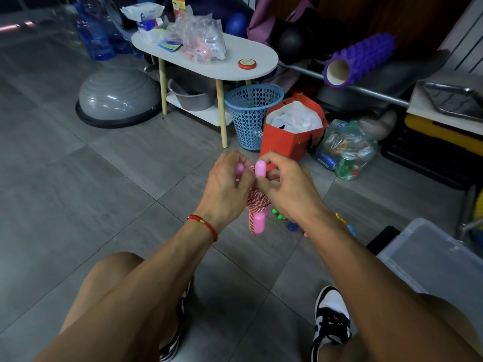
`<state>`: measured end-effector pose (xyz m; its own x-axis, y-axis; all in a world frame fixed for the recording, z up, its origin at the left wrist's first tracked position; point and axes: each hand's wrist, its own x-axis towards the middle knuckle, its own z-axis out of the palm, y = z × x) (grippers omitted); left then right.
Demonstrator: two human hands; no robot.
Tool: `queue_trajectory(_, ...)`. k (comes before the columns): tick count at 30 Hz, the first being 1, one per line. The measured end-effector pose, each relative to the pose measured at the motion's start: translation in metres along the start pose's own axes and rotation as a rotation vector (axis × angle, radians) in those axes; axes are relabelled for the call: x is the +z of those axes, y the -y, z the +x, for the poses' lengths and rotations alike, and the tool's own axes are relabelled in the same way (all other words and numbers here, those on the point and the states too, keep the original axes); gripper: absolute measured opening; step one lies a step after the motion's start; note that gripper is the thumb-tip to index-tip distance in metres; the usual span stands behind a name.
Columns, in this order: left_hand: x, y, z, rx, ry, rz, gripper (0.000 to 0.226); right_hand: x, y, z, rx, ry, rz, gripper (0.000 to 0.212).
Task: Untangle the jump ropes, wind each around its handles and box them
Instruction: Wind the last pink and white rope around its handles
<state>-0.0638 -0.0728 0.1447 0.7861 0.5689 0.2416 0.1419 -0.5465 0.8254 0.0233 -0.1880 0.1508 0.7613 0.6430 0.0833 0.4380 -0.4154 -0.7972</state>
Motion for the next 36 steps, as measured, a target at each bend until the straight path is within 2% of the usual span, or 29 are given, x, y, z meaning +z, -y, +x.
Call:
queue_trajectory(3, -0.006, 0.0, 0.001, -0.077, 0.11, -0.087, 0.004, -0.005, 0.0, -0.001, 0.027, 0.052, 0.036, 0.013)
queue_trajectory(8, -0.015, -0.002, 0.002, -0.099, 0.232, -0.081, 0.004, -0.007, -0.003, -0.005, -0.016, 0.09, -0.01, 0.026)
queue_trajectory(11, -0.02, -0.001, 0.001, -0.159, 0.305, -0.193, 0.016, -0.009, -0.005, -0.006, -0.014, 0.078, -0.038, 0.022)
queue_trajectory(15, -0.021, 0.001, -0.001, -0.165, 0.309, -0.389, 0.03, -0.013, -0.003, -0.006, 0.013, 0.028, 0.002, 0.032)
queue_trajectory(19, -0.023, 0.001, -0.006, -0.106, 0.342, -0.33, 0.061, -0.012, -0.001, -0.006, 0.078, -0.022, 0.136, 0.031)
queue_trajectory(22, -0.02, -0.001, -0.013, -0.031, 0.379, -0.209, 0.059, -0.01, 0.004, -0.009, 0.137, -0.015, 0.364, 0.031)
queue_trajectory(27, -0.009, 0.004, -0.017, -0.056, 0.334, -0.181, 0.044, -0.011, 0.007, -0.012, 0.223, 0.078, 0.61, 0.032)
queue_trajectory(30, -0.013, 0.008, -0.012, -0.117, 0.284, -0.134, 0.032, -0.013, 0.003, -0.009, 0.228, 0.094, 0.63, 0.025)
queue_trajectory(33, -0.013, 0.011, -0.012, -0.184, 0.265, -0.112, 0.032, -0.016, 0.005, -0.009, 0.205, 0.01, 0.617, 0.023)
queue_trajectory(36, -0.014, 0.012, -0.014, -0.154, 0.297, -0.052, 0.035, -0.02, 0.007, -0.01, 0.16, -0.12, 0.65, 0.022)
